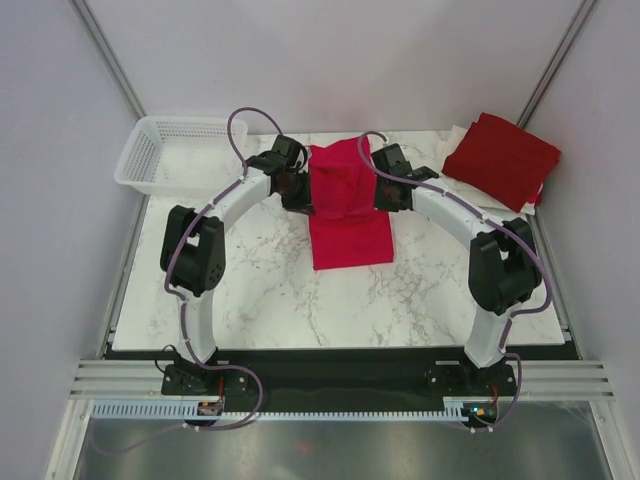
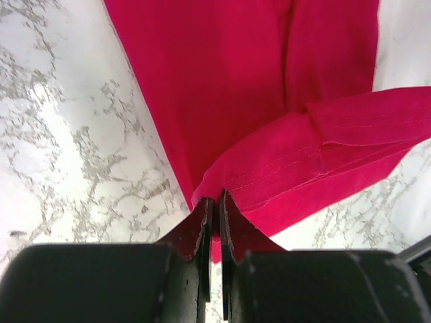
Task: Fold and stack the t-shirts
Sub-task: Fold the tshirt
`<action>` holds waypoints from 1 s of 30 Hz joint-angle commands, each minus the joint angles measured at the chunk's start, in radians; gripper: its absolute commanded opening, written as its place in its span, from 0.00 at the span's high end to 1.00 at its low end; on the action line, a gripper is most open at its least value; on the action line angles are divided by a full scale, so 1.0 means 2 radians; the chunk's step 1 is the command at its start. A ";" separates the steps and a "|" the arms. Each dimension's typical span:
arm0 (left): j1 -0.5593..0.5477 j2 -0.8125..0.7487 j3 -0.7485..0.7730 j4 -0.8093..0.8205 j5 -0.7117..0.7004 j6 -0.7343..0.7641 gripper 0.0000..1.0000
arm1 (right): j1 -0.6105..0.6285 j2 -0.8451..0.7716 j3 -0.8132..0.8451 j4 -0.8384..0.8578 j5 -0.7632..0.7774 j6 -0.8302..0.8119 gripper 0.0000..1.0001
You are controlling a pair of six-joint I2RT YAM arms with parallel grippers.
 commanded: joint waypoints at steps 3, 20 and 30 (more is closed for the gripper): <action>0.015 0.056 0.066 -0.024 -0.018 0.030 0.77 | -0.021 0.069 0.080 0.011 -0.019 -0.005 0.80; 0.024 0.015 0.139 -0.106 -0.031 0.023 0.05 | -0.082 -0.035 0.000 0.043 -0.097 -0.009 0.15; -0.043 0.022 0.060 -0.069 -0.049 0.018 0.22 | -0.056 -0.012 -0.076 0.147 -0.269 0.005 0.70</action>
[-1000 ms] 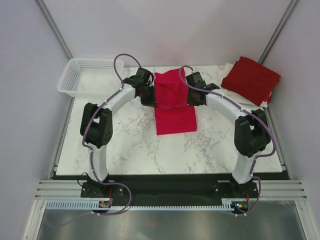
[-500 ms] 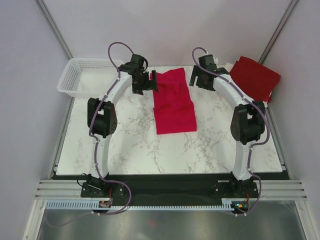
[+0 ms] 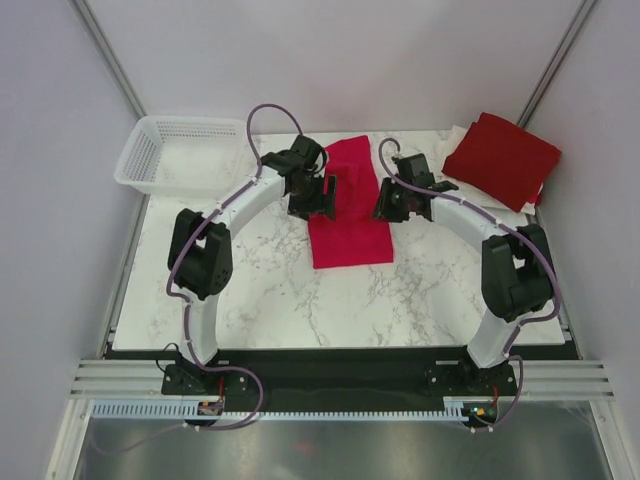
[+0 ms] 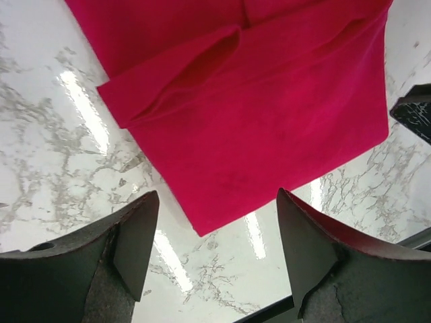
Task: Fold and stack the t-shirts
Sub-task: Fold the tshirt
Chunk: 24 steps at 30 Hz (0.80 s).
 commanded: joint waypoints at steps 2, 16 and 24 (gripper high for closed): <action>-0.010 0.007 -0.013 0.016 -0.013 -0.003 0.22 | 0.018 0.044 0.029 0.053 -0.064 0.004 0.72; -0.011 -0.127 -0.164 0.035 -0.026 -0.008 0.20 | 0.029 0.175 0.146 0.027 -0.064 -0.006 0.72; -0.011 -0.178 -0.230 0.045 -0.027 -0.011 0.19 | 0.018 0.224 0.226 0.000 -0.048 -0.016 0.72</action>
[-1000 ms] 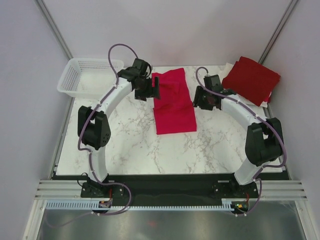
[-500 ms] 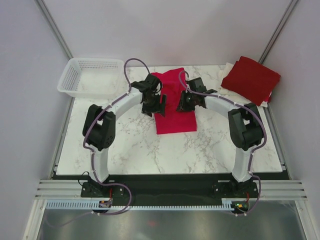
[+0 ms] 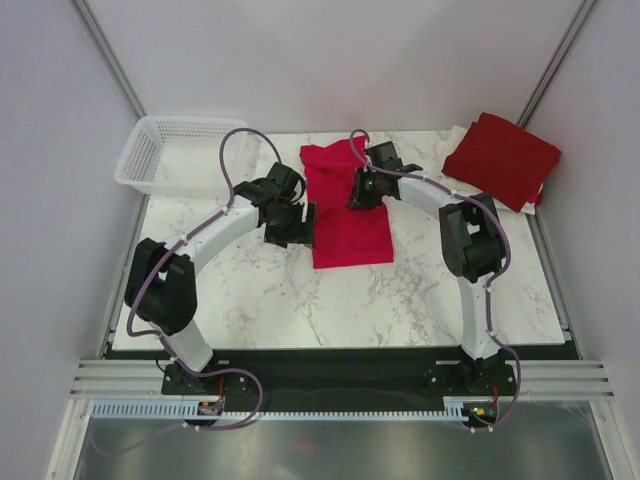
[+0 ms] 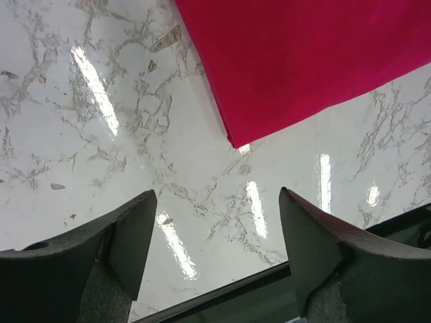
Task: Fold and stack the t-shirts
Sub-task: Fold the tshirt
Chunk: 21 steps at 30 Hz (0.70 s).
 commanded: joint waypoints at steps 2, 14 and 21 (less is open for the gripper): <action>0.000 -0.031 -0.024 0.017 -0.007 -0.010 0.19 | -0.011 0.014 0.055 -0.018 0.004 -0.013 0.72; 0.001 -0.129 -0.087 0.016 -0.018 0.047 0.17 | -0.004 -0.130 -0.108 -0.013 0.032 -0.024 0.71; 0.006 -0.170 -0.131 0.016 -0.082 0.099 0.16 | 0.002 -0.114 -0.134 0.001 0.037 -0.025 0.71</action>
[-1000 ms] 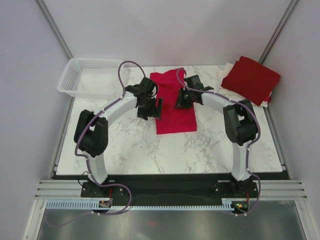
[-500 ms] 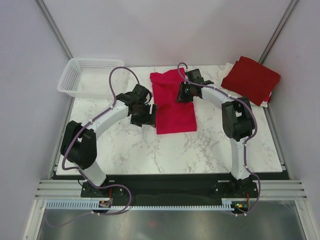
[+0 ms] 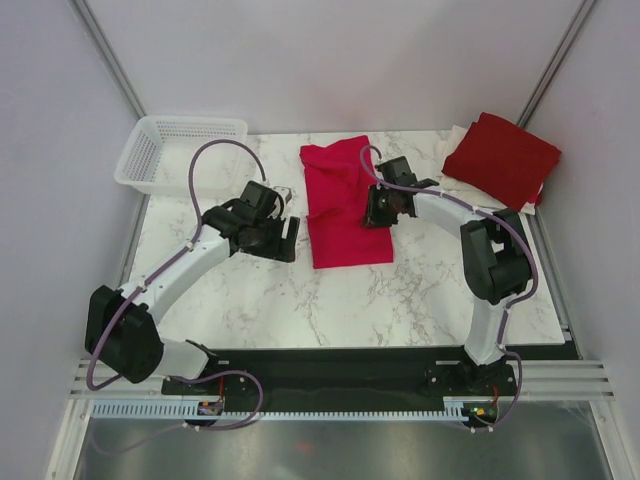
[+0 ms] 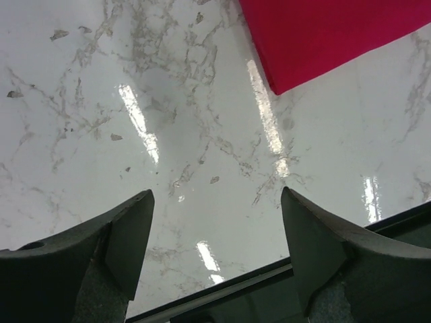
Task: Fold and stack the t-shirts
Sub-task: Fold the tshirt
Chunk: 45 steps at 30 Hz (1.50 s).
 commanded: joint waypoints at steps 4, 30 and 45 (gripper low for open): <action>0.011 -0.030 -0.049 0.009 -0.079 0.035 0.15 | 0.006 0.030 0.022 0.018 0.012 -0.009 0.71; 0.020 -0.044 -0.075 0.040 0.006 -0.030 0.07 | -0.033 0.142 0.299 -0.081 0.102 -0.021 0.43; 0.012 0.124 -0.090 0.274 0.125 -0.185 0.13 | -0.055 -0.149 -0.179 0.067 0.003 0.008 0.11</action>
